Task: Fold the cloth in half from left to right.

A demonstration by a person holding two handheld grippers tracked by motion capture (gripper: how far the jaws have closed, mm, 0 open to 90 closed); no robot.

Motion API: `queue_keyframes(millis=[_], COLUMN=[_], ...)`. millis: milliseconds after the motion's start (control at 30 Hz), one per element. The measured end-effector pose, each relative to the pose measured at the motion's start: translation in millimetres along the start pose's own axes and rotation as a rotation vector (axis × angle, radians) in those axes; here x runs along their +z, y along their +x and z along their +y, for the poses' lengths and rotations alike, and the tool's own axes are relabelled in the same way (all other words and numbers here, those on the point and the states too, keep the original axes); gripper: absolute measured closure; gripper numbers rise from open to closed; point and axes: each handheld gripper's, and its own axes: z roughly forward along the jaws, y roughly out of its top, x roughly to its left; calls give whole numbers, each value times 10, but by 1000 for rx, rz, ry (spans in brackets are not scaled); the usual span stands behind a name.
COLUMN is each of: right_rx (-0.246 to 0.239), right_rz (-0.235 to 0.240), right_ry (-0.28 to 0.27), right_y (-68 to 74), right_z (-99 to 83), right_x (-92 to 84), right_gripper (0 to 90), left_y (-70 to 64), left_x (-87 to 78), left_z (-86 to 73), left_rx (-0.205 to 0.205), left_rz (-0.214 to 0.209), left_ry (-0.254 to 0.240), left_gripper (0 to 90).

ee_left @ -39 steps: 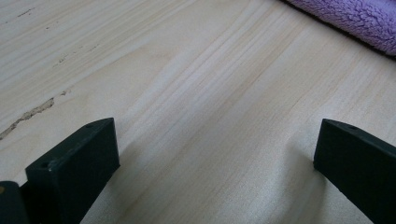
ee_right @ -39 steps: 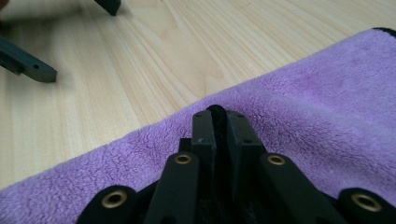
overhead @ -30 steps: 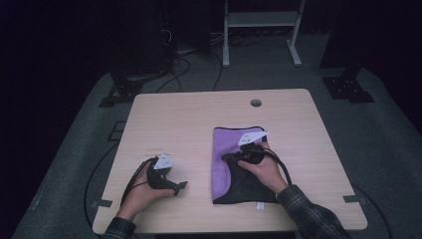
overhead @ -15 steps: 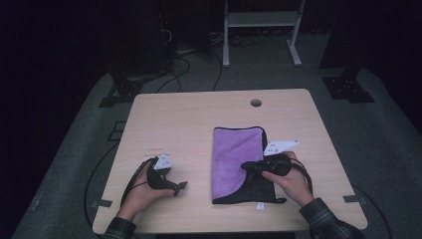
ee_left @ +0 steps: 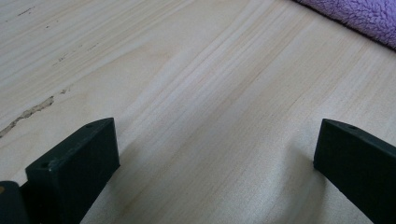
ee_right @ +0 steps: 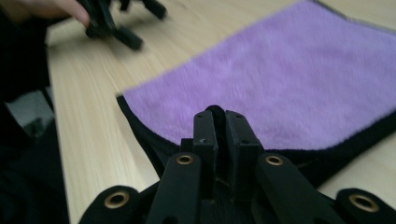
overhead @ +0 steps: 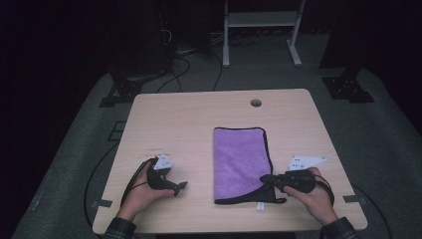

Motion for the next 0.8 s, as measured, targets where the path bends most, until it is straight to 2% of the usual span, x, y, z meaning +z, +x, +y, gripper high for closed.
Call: queue_keyframes(millis=[67, 200, 400, 533, 700, 800], right_rx=[-5, -12, 6, 15, 39, 49], right_rz=[-17, -60, -77, -60, -101, -128], right_ry=[44, 99, 135, 84, 40, 34], right_y=[6, 22, 34, 56, 13, -56], right_z=[-96, -237, -381, -410, -452, -458], right_x=[18, -6, -117, -258, -409, -425], right_gripper=[819, 781, 769, 749, 713, 652], left_y=[0, -2, -2, -3, -3, -3], left_x=[0, -1, 0, -1, -1, -1], left_z=[0, -1, -1, -1, -1, -1], left_rx=[0, -1, -1, -1, -1, -1], left_rz=[0, 0, 0, 1, 1, 1], left_ry=[0, 0, 0, 0, -1, -1], left_gripper=[0, 0, 0, 0, 0, 0])
